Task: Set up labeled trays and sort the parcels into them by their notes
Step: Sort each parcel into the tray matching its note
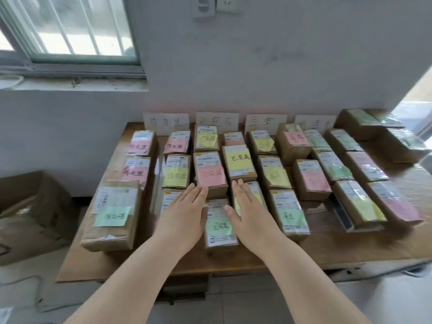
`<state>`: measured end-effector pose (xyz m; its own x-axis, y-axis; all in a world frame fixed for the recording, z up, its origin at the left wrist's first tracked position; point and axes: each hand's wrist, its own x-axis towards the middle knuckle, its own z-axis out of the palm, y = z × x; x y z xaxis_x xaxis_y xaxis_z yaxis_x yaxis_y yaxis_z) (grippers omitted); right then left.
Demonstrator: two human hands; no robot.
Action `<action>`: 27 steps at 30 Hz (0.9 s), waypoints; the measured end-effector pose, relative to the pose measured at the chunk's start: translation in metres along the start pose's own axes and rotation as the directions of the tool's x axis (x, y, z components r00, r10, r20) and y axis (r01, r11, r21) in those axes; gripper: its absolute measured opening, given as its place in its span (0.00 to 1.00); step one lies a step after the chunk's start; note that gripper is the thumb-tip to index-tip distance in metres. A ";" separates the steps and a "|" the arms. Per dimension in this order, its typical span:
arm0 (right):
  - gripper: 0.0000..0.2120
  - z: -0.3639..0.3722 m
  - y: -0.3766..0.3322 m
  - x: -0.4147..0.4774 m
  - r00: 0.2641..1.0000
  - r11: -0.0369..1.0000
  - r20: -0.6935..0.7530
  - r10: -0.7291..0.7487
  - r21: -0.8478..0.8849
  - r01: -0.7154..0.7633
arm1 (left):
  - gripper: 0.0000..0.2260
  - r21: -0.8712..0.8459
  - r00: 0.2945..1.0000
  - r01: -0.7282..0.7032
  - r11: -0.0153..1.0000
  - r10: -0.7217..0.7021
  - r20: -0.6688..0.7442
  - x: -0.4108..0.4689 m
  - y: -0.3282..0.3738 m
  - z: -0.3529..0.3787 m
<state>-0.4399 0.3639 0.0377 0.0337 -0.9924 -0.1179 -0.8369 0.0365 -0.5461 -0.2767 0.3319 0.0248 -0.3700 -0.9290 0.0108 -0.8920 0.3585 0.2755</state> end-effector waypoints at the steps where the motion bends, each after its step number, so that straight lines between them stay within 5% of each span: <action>1: 0.30 -0.010 0.012 -0.008 1.000 1.000 -0.002 0.003 -0.020 -0.003 | 0.24 0.003 1.000 -0.014 1.000 0.014 0.000 0.001 0.017 0.002; 10: 0.30 -0.100 0.144 -0.104 0.976 0.978 -0.100 0.192 -0.063 -0.198 | 0.24 0.001 0.976 -0.217 0.976 0.217 0.007 0.011 0.193 0.042; 19: 0.30 -0.155 0.254 -0.211 0.873 0.911 -0.272 0.406 0.043 -0.411 | 0.25 0.033 0.852 -0.516 0.856 0.508 0.128 0.016 0.348 0.085; 27: 0.30 -0.184 0.320 -0.235 0.832 0.883 -0.299 0.468 0.115 -0.456 | 0.25 0.008 0.779 -0.615 0.789 0.606 0.161 0.048 0.427 0.115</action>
<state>-0.8161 0.5872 0.0438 -0.5270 -0.8432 -0.1060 -0.6915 0.4980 -0.5234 -0.7051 0.4510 0.0329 -0.8703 -0.4922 0.0208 -0.4784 0.8545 0.2026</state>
